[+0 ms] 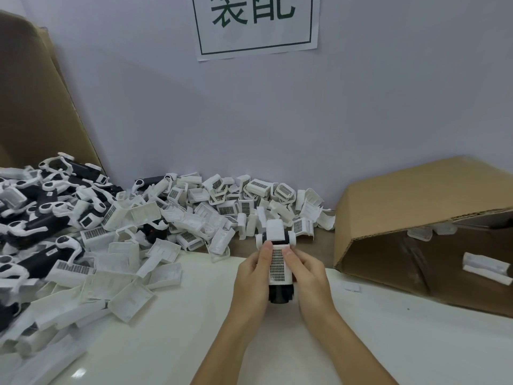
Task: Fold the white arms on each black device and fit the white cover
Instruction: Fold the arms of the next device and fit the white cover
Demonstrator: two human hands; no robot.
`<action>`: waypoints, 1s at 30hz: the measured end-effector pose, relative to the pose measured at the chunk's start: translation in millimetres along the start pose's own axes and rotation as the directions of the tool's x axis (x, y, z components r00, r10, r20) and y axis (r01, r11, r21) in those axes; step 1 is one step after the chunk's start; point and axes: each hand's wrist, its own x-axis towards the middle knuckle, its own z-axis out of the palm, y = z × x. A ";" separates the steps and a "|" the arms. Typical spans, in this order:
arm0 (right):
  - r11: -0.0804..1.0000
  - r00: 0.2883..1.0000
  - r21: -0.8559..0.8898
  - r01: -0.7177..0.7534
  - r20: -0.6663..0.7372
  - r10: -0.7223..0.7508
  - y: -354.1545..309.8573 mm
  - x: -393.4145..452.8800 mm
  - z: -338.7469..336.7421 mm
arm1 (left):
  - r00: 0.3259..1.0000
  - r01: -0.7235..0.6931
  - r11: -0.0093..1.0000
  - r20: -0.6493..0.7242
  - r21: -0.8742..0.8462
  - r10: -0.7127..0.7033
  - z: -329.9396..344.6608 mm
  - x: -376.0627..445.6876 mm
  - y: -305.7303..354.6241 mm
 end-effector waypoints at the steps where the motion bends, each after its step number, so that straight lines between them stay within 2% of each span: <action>1: 1.000 1.000 -0.002 -0.011 0.005 0.011 -1.0 -0.9 1.5 | 1.000 -0.013 1.000 -0.017 0.012 0.013 0.9 0.3 -1.6; 11: 0.994 0.995 -0.100 0.035 -0.091 -0.044 3.2 -1.0 4.3 | 0.993 -0.083 0.982 -0.071 0.169 0.096 4.0 0.0 -7.1; 13: 0.995 0.995 -0.093 0.032 -0.091 -0.041 4.6 -0.4 5.4 | 0.995 -0.072 0.984 -0.061 0.161 0.083 3.3 0.8 -7.0; 17: 0.999 0.997 -0.007 -0.045 -0.068 0.044 5.9 0.6 3.3 | 0.999 0.032 0.999 0.022 0.013 -0.033 -1.2 2.2 -2.3; 20: 0.999 0.999 0.007 -0.046 -0.019 0.046 5.1 0.2 -0.2 | 1.000 0.012 0.999 0.018 0.048 -0.012 -3.5 3.2 -1.5; 25: 0.986 0.997 -0.155 0.060 -0.034 -0.066 8.1 0.4 -0.8 | 0.997 -0.052 0.981 -0.041 0.185 0.060 -2.0 4.6 -6.6; 30: 0.996 0.999 -0.083 0.031 -0.032 -0.034 10.5 2.0 -2.6 | 1.000 -0.015 0.998 0.018 0.068 0.014 -6.4 4.7 -3.0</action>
